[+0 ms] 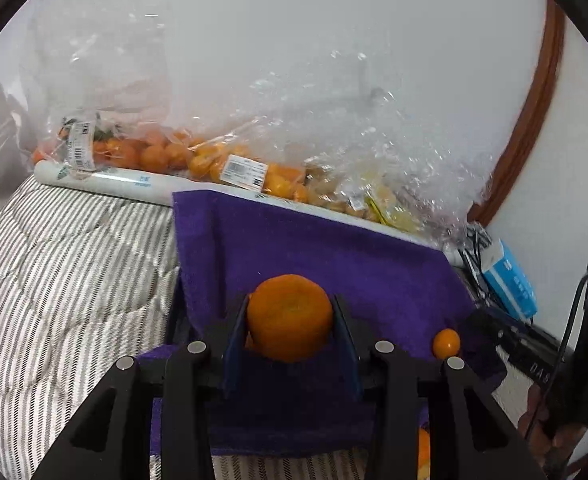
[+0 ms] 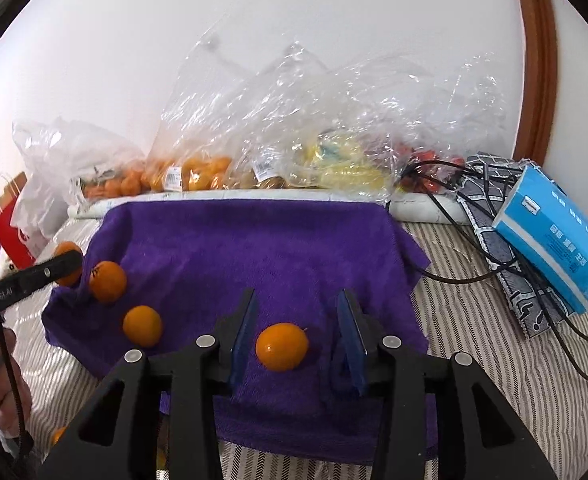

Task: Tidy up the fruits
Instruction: 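Release the orange onto the towel with the right tool while the left tool lowers its mandarin, then open the left tool to drop the mandarin onto the towel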

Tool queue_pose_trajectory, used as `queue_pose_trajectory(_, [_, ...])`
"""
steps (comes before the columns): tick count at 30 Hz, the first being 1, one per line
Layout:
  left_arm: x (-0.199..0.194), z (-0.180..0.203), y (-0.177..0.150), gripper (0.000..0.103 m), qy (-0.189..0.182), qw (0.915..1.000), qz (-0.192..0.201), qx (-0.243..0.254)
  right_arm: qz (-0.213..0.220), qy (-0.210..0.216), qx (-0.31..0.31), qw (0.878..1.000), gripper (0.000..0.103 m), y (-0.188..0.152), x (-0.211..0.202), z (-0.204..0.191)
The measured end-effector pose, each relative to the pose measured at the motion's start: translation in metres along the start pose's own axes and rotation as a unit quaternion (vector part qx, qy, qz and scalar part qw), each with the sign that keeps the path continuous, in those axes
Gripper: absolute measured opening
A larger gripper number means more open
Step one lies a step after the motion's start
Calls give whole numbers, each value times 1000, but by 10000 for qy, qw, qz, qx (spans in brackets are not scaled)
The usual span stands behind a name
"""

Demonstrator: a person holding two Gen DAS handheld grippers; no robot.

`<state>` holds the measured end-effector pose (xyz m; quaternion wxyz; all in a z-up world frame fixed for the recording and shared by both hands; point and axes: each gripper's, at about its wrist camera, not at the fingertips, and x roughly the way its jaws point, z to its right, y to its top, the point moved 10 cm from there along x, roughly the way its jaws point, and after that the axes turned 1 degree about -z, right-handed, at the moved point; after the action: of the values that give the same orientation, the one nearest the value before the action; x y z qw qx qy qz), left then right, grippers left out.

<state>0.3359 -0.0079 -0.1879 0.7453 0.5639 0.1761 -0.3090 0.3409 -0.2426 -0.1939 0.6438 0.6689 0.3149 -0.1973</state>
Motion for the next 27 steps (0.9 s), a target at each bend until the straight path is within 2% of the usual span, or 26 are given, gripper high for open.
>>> queue_pose_trajectory(6, [14,12,-16,39,50,9989,-336,336,46,10,-9,10000,41,1,-4,-1])
queue_pose_trajectory(16, [18,34,-27,39,348,9913,-382,1213,25,-36,-116,9999,43,0,-2,-4])
queue_pose_trajectory(20, [22,34,-31,39,522,9883,-445,1363,15,-39,-118,9999,43,0,-2,-5])
queue_pose_trajectory(24, [21,34,-31,41,489,9886,-462,1346,17,-36,-125,9999,43,-1,-2,-5])
queue_pose_trajectory(27, [18,35,-29,50,400,9900,-404,1294,20,-38,-122,9999,43,-1,-2,-5])
